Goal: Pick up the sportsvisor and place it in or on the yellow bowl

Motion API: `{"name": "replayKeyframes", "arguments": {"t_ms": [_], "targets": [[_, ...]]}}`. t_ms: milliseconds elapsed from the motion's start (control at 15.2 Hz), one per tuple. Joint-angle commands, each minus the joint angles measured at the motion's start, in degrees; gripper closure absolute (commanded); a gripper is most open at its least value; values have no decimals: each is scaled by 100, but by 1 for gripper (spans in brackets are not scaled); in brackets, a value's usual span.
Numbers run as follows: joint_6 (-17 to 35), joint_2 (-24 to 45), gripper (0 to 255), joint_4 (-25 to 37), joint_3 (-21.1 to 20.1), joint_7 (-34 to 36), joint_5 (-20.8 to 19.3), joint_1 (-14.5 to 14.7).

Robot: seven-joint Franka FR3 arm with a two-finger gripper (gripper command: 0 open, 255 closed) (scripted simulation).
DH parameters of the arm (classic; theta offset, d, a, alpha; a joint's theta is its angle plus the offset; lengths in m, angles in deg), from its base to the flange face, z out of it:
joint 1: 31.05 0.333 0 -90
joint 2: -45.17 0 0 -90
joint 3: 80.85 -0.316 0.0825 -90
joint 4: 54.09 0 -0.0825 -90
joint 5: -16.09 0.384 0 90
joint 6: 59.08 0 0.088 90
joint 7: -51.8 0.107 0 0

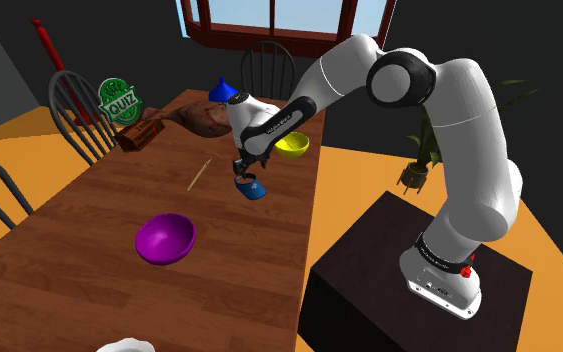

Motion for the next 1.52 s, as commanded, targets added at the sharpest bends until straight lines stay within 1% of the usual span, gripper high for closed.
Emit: {"name": "replayKeyframes", "arguments": {"t_ms": [0,198,726,792,1452], "targets": [[91,116,0,28,30,21,-33,6],[257,306,0,53,80,53,-91,11],[256,305,0,53,80,53,-90,11],[256,305,255,53,80,53,-90,11],[214,249,255,41,67,37,-74,3]]}}
